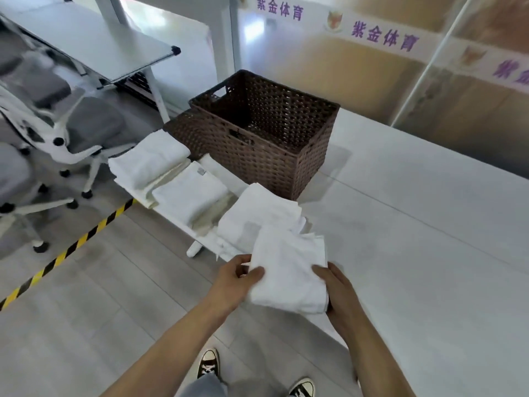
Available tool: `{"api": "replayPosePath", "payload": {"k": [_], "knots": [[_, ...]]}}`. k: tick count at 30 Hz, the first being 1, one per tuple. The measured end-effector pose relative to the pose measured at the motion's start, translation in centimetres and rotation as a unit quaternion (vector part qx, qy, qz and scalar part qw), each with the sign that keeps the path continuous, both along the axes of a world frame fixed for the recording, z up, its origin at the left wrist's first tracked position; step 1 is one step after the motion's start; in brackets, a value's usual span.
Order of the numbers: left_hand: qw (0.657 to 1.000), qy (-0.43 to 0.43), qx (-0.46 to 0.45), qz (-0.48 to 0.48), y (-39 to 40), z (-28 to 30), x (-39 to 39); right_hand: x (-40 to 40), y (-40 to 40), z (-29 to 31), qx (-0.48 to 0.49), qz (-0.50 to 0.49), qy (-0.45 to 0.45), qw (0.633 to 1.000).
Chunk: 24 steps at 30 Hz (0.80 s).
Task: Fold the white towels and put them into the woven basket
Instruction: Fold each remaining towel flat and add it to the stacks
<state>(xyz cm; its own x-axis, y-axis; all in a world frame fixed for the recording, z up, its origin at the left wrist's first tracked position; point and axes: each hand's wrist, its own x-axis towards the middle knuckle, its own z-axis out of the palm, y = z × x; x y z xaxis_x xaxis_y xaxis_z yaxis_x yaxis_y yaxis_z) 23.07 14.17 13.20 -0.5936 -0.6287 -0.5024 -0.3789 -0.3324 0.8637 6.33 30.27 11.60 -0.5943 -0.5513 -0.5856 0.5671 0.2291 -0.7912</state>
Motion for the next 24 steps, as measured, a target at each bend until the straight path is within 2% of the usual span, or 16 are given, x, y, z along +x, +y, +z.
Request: {"api": "replayPosePath", "payload": {"k": [6, 13, 18, 24], "knots": [[0.999, 0.003, -0.045, -0.002, -8.9, 1.2, 5.5, 5.4, -9.2, 1.5, -0.029, 0.015, 0.029, 0.999], [0.994, -0.025, -0.108, 0.018, -18.2, 2.0, 9.3, 9.4, -19.5, 2.1, 0.02, 0.041, 0.088, 0.995], [0.986, -0.027, -0.166, 0.001, -24.5, 2.4, 8.1, 8.4, -25.3, 1.3, 0.045, 0.054, 0.099, 0.993], [0.974, -0.086, -0.21, -0.021, -32.1, 1.5, 3.8, 5.4, -32.2, -0.5, 0.045, 0.044, 0.059, 0.996]]}}
